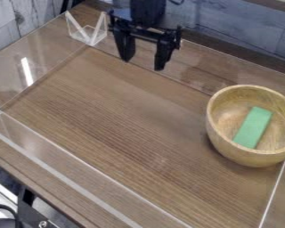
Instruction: Put green stick into wooden bowl
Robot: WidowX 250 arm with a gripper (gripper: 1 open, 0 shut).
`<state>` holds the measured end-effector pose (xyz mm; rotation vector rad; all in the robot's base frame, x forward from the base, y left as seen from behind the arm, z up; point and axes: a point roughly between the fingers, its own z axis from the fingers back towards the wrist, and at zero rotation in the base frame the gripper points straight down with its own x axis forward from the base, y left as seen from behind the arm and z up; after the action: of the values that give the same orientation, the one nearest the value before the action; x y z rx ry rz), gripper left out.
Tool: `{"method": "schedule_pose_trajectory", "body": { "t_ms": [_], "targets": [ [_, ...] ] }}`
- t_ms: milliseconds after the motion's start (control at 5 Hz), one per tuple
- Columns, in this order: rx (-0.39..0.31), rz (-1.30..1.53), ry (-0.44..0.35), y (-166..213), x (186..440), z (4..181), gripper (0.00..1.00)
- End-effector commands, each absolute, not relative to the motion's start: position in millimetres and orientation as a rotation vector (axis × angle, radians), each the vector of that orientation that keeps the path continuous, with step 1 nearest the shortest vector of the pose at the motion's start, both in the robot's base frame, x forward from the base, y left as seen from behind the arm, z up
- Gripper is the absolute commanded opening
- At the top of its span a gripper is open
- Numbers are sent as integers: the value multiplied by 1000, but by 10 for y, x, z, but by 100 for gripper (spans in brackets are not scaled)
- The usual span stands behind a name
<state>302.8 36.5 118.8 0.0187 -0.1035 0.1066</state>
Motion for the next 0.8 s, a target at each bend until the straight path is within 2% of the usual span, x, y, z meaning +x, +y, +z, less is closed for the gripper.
{"method": "schedule_pose_trajectory", "body": {
  "t_ms": [0,200,400,600],
  "targets": [
    [20,15,-174,311,3039,1276,100],
    [21,-50,-166,260,2988,1147,100],
    [41,8,-180,182,3114,1115,100],
    [33,-6,-180,185,3122,1083,100]
  ]
}}
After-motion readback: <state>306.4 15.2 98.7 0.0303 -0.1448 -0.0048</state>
